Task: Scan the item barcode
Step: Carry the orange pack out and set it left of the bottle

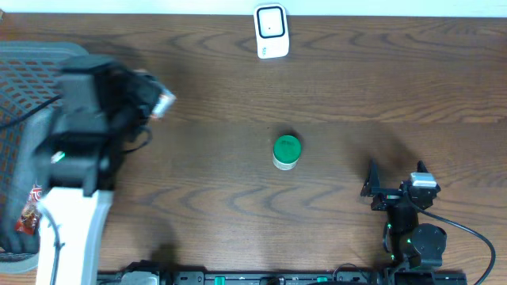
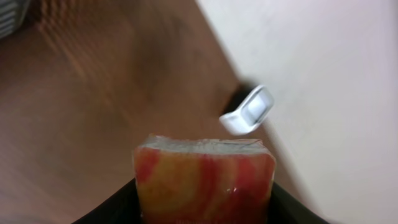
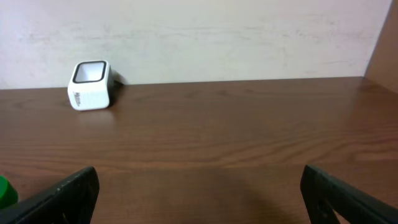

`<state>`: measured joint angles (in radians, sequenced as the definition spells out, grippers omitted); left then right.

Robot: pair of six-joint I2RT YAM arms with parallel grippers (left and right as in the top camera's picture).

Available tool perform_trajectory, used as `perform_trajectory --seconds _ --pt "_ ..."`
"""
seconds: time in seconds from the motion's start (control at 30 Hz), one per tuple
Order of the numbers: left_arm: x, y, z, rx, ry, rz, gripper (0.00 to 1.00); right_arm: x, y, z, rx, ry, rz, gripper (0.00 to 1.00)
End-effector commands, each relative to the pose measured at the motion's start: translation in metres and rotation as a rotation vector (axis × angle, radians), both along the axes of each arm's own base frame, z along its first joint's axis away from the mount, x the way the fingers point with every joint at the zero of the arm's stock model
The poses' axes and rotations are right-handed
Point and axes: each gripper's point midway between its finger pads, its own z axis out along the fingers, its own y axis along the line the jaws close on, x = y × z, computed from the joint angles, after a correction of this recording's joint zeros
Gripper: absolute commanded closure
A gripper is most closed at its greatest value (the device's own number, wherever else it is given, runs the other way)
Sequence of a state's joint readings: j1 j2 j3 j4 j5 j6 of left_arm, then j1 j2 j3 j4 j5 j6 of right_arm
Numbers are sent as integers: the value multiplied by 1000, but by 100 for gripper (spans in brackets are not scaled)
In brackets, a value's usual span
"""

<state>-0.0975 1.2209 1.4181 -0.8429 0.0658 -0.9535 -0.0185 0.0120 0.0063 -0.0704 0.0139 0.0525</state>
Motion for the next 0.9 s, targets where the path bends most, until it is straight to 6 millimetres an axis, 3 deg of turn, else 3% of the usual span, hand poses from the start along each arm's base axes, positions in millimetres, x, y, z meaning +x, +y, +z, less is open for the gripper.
perform_trajectory --seconds 0.0,0.17,0.37,0.63,0.87 --pt "6 -2 -22 246 69 -39 47 0 0 0 14 0 1 1" --pt "9 -42 -73 448 222 -282 47 0 0 0 14 0 0 1" --pt "9 -81 -137 548 390 -469 47 0 0 0 14 0 0 1" --pt "8 -97 -214 583 587 -508 47 0 0 0 14 0 0 1" --pt "13 -110 -259 551 649 -521 47 0 0 0 14 0 0 1"
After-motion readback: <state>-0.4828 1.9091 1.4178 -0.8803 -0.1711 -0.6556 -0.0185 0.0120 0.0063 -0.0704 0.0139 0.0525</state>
